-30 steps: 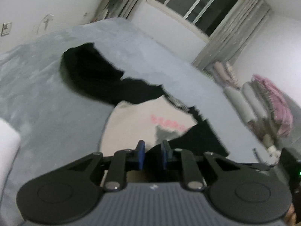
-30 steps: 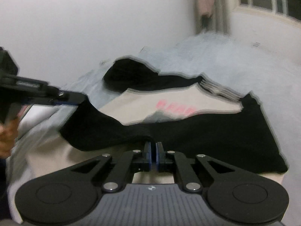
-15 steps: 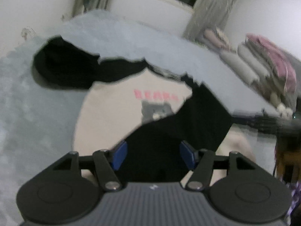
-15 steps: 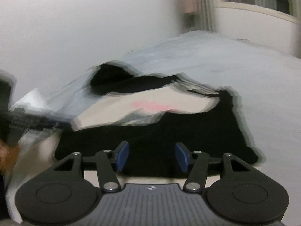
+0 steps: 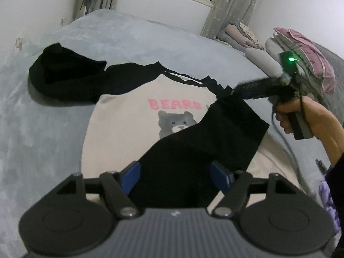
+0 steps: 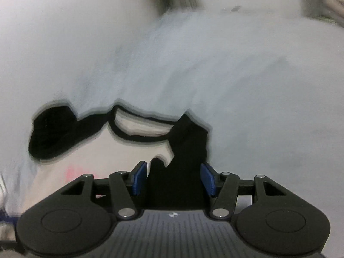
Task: Fold clothes
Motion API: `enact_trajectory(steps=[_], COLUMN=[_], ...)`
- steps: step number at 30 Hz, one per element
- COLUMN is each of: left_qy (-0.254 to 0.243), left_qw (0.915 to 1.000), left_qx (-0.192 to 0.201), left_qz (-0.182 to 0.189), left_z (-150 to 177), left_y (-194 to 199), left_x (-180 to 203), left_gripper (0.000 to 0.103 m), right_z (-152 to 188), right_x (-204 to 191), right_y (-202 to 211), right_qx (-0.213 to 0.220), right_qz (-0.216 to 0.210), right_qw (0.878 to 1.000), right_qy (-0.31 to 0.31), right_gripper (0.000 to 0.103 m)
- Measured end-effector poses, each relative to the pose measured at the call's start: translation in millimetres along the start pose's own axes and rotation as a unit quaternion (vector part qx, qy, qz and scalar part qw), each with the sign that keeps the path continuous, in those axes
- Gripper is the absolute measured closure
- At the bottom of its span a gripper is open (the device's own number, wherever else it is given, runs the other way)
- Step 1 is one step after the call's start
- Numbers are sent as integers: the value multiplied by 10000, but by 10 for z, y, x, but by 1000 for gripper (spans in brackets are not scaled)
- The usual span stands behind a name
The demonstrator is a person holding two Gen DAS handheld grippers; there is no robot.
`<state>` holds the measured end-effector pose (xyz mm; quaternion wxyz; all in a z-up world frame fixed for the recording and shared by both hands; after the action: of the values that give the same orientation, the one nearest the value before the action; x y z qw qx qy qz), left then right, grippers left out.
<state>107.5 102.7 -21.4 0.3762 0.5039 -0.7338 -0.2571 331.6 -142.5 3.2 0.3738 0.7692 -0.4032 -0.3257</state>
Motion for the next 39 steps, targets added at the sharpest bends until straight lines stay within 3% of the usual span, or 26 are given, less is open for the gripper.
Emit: enact_trajectory(steps=[2,4,5,8,12,15,20,22,24,26,28,30,32,34,37,39], left_qy=[-4,-4,-23,-66,20,39,-65,-64,-19,-14,-52,-51,-59,-77,-82,-78], left_qw=[10000,9999,9998,9997,9999,9999,9998,9999,9999,9999,9998,9999,9999,9998,9998,9998], left_qx=[-71,-133,-161,-212,-99,-86,-136,-115,-121,-139,-154,-142,-133,-150,-159,-166], left_qz=[-22,-36,-64,-123,-75,-78,-87,-88,-88,-80,-97,-70,-55,-66,-76,-95], left_z=[14,29,40,58,33,21,43,41,38,40,42,39,40,47,47,51], left_y=[-29,-55,-72,-97,-47,-49,-75,-60,-64,-75,-83,-77,-75,-84,-95,-100], left_x=[-11,-17,-15,-2,-18,-25,18,12,-2,4,19,30,40,50,53,46], left_gripper=[30,30,30,30,30,29,29,29,29,29,29,29,28,27,27,27], right_z=[45,-19,-56,-112,-56,-79,-32,-29,-79,-115,-78,-73,-105,-152,-134,-92], right_x=[-59,116,223,502,188,-57,-216,-216,-62,85,120,92,24,-125,-268,-324], right_y=[-39,134,233,316,123,100,-160,-127,-7,101,114,124,152,165,-71,-249], right_qx=[-68,335,563,730,296,376,-345,-323,-71,146,187,303,410,427,-129,-564], right_qz=[485,731,847,799,481,410,781,945,1417,1700,1263,1190,880,671,1127,1568], right_qw=[9978,9968,9947,9927,9980,9968,9902,9890,9862,9835,9908,9909,9938,9944,9870,9755], right_qy=[437,40,-166,-534,276,580,1109,1092,854,594,450,552,551,697,1136,1439], right_gripper=[81,98,100,100,96,57,62,91,103,102,102,102,91,58,55,62])
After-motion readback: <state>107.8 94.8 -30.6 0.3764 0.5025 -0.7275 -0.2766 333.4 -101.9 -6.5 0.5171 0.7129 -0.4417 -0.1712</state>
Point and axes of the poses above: each gripper's, at about its wrist camera, not at the fingertips, and y roughly against the way its jaws point, x to its right, z to its underside, the point moved 8 cm from there along -y, roughly the way its jaws point, and after that the axes turned 8 degrees about -x, right-handed, at the moved point
